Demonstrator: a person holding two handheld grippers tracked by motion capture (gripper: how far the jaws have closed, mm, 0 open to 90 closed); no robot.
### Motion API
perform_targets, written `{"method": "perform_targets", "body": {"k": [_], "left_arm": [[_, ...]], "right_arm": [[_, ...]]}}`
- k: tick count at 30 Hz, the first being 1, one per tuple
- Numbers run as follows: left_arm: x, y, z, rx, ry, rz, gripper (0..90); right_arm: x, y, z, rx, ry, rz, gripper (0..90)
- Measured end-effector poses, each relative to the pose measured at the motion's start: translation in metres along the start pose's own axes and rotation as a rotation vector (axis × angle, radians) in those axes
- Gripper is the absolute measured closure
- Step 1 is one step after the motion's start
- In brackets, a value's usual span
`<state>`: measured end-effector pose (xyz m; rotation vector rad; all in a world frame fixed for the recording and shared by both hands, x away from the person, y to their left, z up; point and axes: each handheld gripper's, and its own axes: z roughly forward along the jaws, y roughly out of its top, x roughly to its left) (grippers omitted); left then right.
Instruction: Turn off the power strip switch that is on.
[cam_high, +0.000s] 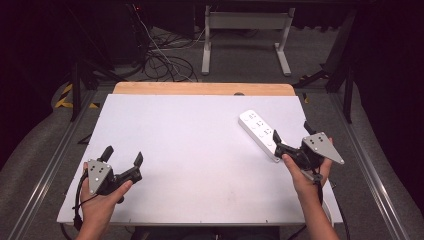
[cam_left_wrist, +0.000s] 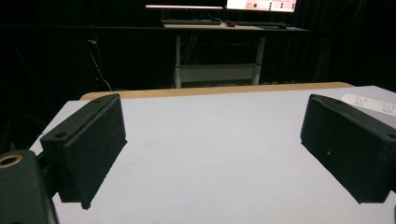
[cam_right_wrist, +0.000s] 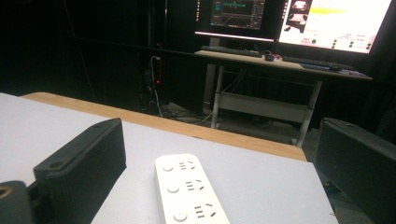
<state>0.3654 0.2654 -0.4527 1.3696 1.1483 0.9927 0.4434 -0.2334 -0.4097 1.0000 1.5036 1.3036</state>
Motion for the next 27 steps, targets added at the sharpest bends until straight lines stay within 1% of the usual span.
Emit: {"method": "perform_targets", "body": {"k": [4, 9, 14, 17, 20, 27], "left_arm": [[0.0, -0.0001, 0.0001, 0.0, 0.0, -0.001, 7.1], [0.0011, -0.0004, -0.0023, 0.0, 0.006, -0.001, 7.2], [0.0035, -0.0007, -0.0042, 0.0, 0.017, -0.006, 7.1], [0.0028, -0.0008, -0.0034, 0.002, 0.013, -0.005, 7.2], [0.0013, -0.0008, -0.003, 0.002, 0.009, 0.001, 7.2], [0.0022, -0.0002, -0.0031, -0.001, 0.007, -0.006, 7.2]], "right_arm": [[0.0, -0.0002, 0.0, 0.004, 0.002, -0.004, 2.5], [0.0011, -0.0006, 0.0022, 0.009, 0.018, -0.006, 3.0], [0.0044, -0.0014, 0.0061, 0.02, 0.034, -0.018, 3.6], [0.0057, -0.0015, 0.0064, 0.024, 0.041, -0.029, 3.6], [0.0051, -0.0015, 0.0061, 0.026, 0.042, -0.028, 3.7], [0.0047, -0.0017, 0.0041, 0.032, 0.038, -0.029, 3.7]]}}
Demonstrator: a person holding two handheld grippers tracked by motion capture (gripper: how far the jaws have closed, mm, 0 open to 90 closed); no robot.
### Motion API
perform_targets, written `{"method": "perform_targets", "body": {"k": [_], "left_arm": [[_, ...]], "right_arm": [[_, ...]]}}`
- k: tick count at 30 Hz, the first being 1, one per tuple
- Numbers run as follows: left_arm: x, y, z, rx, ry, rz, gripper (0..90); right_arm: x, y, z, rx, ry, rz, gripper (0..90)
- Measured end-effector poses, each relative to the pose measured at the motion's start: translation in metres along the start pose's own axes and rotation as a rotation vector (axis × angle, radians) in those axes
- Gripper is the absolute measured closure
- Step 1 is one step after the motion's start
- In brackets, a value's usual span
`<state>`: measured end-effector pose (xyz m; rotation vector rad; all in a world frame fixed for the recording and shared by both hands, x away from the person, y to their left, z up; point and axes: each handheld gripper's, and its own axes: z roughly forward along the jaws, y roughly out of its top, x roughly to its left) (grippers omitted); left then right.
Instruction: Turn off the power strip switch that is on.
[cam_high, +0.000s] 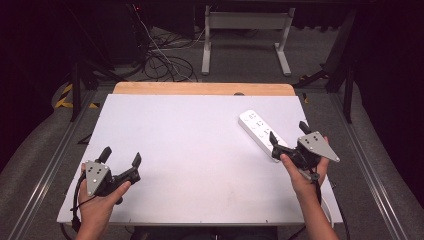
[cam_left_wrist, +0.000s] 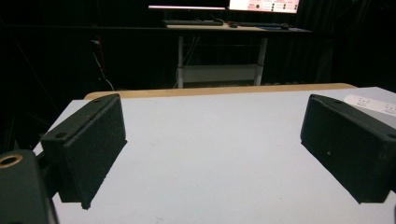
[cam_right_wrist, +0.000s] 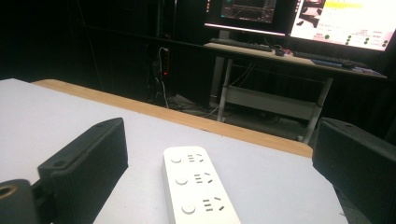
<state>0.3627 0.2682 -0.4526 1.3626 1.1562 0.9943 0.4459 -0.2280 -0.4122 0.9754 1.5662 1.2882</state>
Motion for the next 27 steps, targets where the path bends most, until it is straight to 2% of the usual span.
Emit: {"method": "perform_targets", "body": {"k": [27], "left_arm": [[-0.0061, 0.0006, 0.0083, 0.005, -0.03, 0.006, 7.2]], "right_arm": [[-0.0063, -0.0051, -0.0067, 0.023, -0.016, 0.005, 4.7]]}}
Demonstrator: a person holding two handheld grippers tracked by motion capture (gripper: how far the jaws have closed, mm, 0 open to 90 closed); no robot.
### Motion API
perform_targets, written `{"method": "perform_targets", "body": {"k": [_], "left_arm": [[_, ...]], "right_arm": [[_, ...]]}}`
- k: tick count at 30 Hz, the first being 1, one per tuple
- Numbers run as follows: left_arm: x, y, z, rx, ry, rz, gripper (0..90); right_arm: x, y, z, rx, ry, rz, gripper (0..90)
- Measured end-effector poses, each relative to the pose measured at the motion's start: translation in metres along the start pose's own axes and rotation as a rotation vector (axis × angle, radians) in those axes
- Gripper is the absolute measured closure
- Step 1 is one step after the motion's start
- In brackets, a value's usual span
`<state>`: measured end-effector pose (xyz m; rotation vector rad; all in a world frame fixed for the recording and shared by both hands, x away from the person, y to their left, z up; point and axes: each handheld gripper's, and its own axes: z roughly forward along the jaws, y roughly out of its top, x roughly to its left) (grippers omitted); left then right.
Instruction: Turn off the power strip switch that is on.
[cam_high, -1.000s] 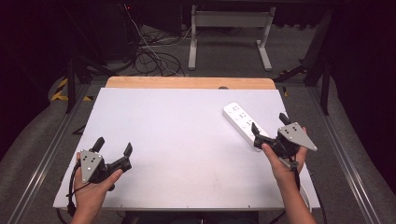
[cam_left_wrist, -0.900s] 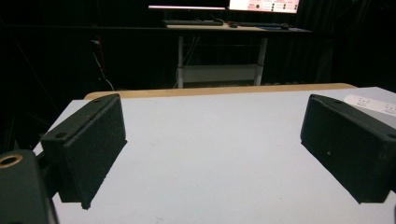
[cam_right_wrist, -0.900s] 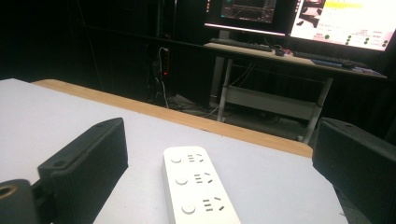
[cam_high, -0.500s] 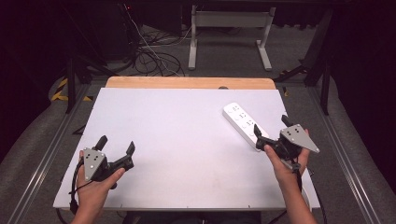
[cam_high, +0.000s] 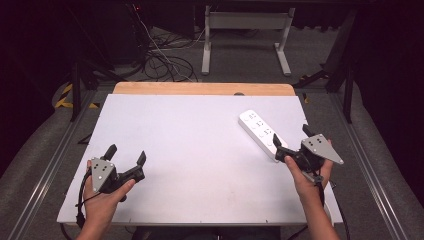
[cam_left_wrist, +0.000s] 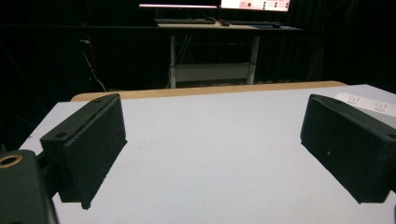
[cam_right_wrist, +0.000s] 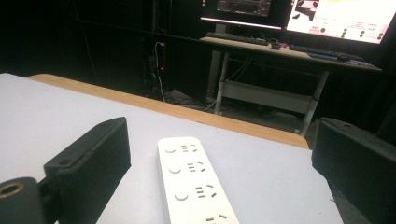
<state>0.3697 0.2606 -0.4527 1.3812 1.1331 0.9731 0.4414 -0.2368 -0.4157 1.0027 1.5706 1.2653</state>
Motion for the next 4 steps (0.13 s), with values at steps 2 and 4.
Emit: {"method": "perform_targets", "body": {"k": [2, 4], "left_arm": [[0.0, -0.0001, -0.0002, -0.002, 0.001, 0.0, 7.2], [0.0001, -0.0002, -0.0012, 0.001, 0.003, 0.002, 7.2]], "right_arm": [[0.0003, -0.0002, 0.0003, 0.001, 0.002, 0.002, 4.8], [0.0008, -0.0002, 0.0014, -0.001, 0.007, 0.007, 5.1]]}}
